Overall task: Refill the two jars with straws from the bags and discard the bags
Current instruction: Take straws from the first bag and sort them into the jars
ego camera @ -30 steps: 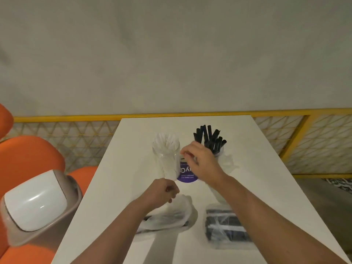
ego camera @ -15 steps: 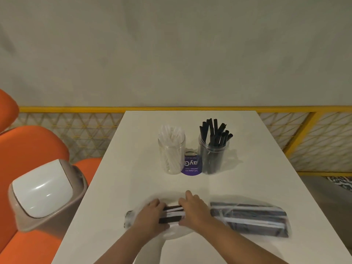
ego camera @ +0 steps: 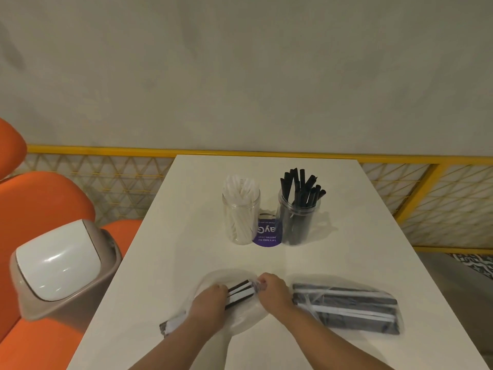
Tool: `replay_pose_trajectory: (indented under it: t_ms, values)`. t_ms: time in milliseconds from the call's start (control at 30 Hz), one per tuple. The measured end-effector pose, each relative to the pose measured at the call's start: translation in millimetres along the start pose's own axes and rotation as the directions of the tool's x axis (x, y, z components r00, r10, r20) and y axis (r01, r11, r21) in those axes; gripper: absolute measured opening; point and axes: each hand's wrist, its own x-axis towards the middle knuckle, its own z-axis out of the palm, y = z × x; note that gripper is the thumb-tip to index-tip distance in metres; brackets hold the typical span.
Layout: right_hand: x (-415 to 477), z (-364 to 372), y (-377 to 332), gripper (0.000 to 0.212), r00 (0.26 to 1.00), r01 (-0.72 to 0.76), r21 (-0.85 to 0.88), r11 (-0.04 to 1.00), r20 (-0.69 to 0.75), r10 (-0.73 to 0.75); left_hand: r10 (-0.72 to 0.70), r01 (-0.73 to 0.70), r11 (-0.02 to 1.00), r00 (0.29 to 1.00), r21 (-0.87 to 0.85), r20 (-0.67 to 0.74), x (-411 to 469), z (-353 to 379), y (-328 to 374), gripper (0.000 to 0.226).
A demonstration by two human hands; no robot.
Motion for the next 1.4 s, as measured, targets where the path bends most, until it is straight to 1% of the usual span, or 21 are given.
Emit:
replay_pose_trajectory:
  t_ms: [67,133,200,267,333,367,433,467,567,667,733,867,967,1067,1133,1167,1200,1267,1333,1367,1400]
  values:
    - [0.1,-1.5,-0.2,0.016,0.999,-0.022,-0.005,1.0,-0.034,0.022,-0.013,0.013,0.999,1.0,-0.029,0.001,0.4,-3.1,-5.3,0.025]
    - [2.0,-2.5,0.5,0.032,0.996,-0.059,-0.021,0.998,-0.061,0.058,-0.011,0.011,0.998,1.0,-0.059,0.006,0.7,-8.7,-9.8,0.027]
    - [2.0,-4.5,-1.9,0.039,0.995,-0.07,-0.056,0.996,-0.075,0.066,0.023,-0.022,0.996,1.0,-0.091,0.009,0.1,-18.1,-14.5,0.028]
    - [2.7,-6.6,-4.7,0.039,0.995,-0.07,-0.103,0.992,-0.084,0.061,0.074,-0.074,0.981,0.997,-0.18,-0.007,-0.7,-27.0,-22.7,0.019]
    - [3.7,-6.5,-5.2,0.038,0.995,-0.077,-0.146,0.986,-0.07,0.067,0.116,-0.118,0.94,0.993,-0.319,-0.024,-2.2,-34.9,-30.9,0.025]
    - [3.1,-7.5,-6.4,0.033,0.996,-0.079,-0.156,0.985,-0.057,0.071,0.121,-0.124,0.903,0.992,-0.411,-0.033,-2.9,-38.5,-34.1,0.028]
    - [0.0,-9.2,-8.8,0.02,0.998,-0.056,-0.182,0.982,-0.036,0.05,0.111,-0.104,0.778,0.993,-0.62,-0.027,-4.6,-47.0,-36.9,0.024]
    - [-0.9,-9.3,-9.3,0.025,0.999,-0.028,-0.201,0.979,-0.037,0.021,0.108,-0.094,0.707,0.994,-0.701,-0.024,-4.6,-51.4,-36.8,0.022]
    - [-3.7,-10.2,-12.4,0.034,0.999,0.032,-0.262,0.964,-0.026,-0.04,0.127,-0.101,0.545,0.991,-0.832,-0.037,-3.3,-64.1,-33.5,0.02]
    - [-4.4,-14.0,-15.7,0.035,0.999,0.032,-0.345,0.938,0.008,-0.031,0.145,-0.113,0.386,0.988,-0.915,-0.061,-2.7,-76.5,-29.1,0.004]
    - [-5.2,-19.1,-17.4,0.033,0.999,0.04,-0.414,0.909,0.031,-0.03,0.133,-0.118,0.266,0.988,-0.957,-0.084,-2.2,-84.6,-28.1,0.006]
    - [-7.2,-29.3,-20.0,0.034,0.997,0.057,-0.516,0.855,0.08,-0.018,0.023,-0.087,0.021,0.996,-0.996,-0.087,1.1,-103.6,-30.9,0.008]
    - [-7.2,-33.9,-24.6,0.035,0.995,0.08,-0.563,0.822,0.1,-0.028,-0.003,-0.099,-0.156,0.995,-0.983,-0.1,2.7,-116.6,-31.9,0.008]
    - [-8.6,-43.3,-36.4,0.038,0.996,0.078,-0.605,0.792,0.08,-0.036,-0.006,-0.121,-0.324,0.992,-0.938,-0.126,3.3,-127.5,-27.1,0.01]
    - [-10.5,-55.1,-49.9,0.043,0.996,0.077,-0.574,0.815,0.018,-0.082,-0.011,-0.113,-0.406,0.993,-0.907,-0.119,3.5,-132.5,-22.5,0.013]
    - [-11.8,-62.5,-57.7,0.044,0.99,0.1,-0.532,0.841,-0.028,-0.135,-0.011,-0.108,-0.432,0.993,-0.895,-0.114,3.5,-134.7,-20.1,0.013]
    - [-12.7,-69.4,-65.5,0.043,0.976,0.14,-0.476,0.868,-0.081,-0.202,-0.009,-0.099,-0.451,0.994,-0.887,-0.107,3.6,-135.8,-17.7,0.013]
    - [-14.6,-82.8,-80.6,0.035,0.911,0.272,-0.311,0.911,-0.221,-0.347,-0.002,-0.077,-0.471,0.996,-0.879,-0.086,4.0,-136.9,-11.4,0.013]
    - [-15.9,-92.8,-95.5,0.026,0.833,0.427,-0.108,0.898,-0.34,-0.437,0.02,-0.048,-0.446,0.998,-0.894,-0.063,3.1,-136.5,-3.1,0.012]
    - [-16.2,-96.5,-103.3,0.023,0.811,0.481,-0.013,0.877,-0.374,-0.45,0.039,-0.035,-0.421,0.998,-0.906,-0.057,2.0,-136.0,1.8,0.012]
    - [-16.2,-99.3,-110.0,0.022,0.806,0.51,0.073,0.857,-0.389,-0.446,0.063,-0.026,-0.384,0.997,-0.923,-0.054,0.3,-135.3,6.4,0.012]
